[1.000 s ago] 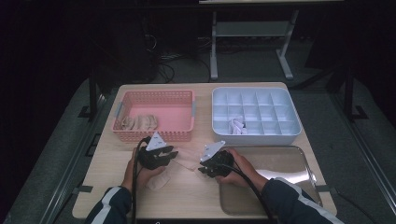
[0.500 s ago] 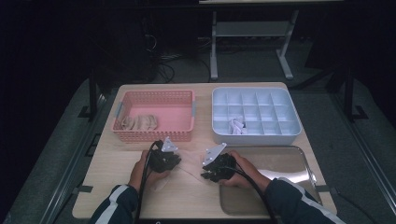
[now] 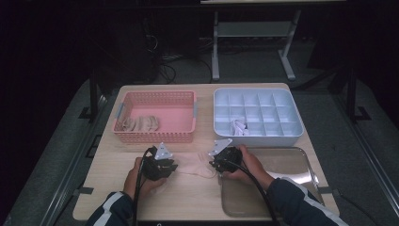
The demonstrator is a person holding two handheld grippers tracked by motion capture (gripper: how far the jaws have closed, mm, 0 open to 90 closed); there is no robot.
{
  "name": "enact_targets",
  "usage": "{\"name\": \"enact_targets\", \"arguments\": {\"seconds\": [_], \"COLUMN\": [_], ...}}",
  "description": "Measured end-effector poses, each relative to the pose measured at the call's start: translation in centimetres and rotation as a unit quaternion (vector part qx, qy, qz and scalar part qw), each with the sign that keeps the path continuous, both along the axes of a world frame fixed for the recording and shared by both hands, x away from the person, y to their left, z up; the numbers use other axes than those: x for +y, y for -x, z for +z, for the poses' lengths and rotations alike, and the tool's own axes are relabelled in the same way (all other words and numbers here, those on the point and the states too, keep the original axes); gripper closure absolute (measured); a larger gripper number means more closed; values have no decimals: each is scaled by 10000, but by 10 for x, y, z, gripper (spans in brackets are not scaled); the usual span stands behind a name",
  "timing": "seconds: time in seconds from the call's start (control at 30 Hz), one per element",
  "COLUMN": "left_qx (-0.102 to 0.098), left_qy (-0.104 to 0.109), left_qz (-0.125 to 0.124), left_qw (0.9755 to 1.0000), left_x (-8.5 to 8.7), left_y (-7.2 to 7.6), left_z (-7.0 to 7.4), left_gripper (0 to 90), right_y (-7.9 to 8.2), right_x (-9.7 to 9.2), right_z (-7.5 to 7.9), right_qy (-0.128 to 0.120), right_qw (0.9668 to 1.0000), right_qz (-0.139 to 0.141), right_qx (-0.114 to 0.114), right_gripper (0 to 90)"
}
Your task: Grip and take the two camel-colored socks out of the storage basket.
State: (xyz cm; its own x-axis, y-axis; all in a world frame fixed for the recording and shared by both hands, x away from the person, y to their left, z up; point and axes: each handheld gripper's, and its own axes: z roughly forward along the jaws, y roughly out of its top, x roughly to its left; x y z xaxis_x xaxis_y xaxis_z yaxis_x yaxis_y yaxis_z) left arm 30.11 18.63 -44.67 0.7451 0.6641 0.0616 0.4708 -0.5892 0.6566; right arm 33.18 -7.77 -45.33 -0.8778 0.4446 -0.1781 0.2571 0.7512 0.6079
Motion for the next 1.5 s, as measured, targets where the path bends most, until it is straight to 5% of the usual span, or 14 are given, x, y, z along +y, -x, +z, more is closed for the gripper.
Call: {"name": "enact_targets", "arguments": {"seconds": [0.03,0.1,0.17,0.23,0.57,0.67,0.87,0.97,1.27,1.37,1.5], "left_qx": [-161,-135,-19,58,371,290,-69,70,419,327,139], "left_qy": [-24,-20,-123,-303,-187,-117,257,309,-97,-129,-300], "left_qz": [119,127,91,23,-195,-436,-169,-155,-205,-145,-147], "left_qw": [9998,9998,9999,9995,9989,9986,9995,9994,9989,9993,9993], "left_x": [0,-3,-4,-7,-1,-1,26,37,37,35,34], "left_y": [-4,-9,-13,-12,1,5,29,42,54,54,55], "left_z": [3,2,-2,-7,-8,-2,30,24,-6,-7,-6], "left_gripper": [716,725,731,740,774,697,633,586,508,546,726], "right_y": [-1,-1,1,2,-3,-3,0,5,12,14,13], "right_x": [-1,-1,1,4,3,3,-2,-4,0,4,5], "right_z": [2,6,7,5,-7,-6,3,9,13,12,10], "right_qy": [-99,-210,-463,-441,-313,-254,-492,-641,-718,-718,-657], "right_qw": [9999,9998,9987,9985,9985,9990,9981,9971,9957,9953,9956], "right_qz": [21,30,33,134,88,92,145,247,493,543,581], "right_qx": [32,-23,197,279,431,343,334,316,325,350,337], "right_gripper": [671,698,729,747,742,714,709,712,695,685,671]}}
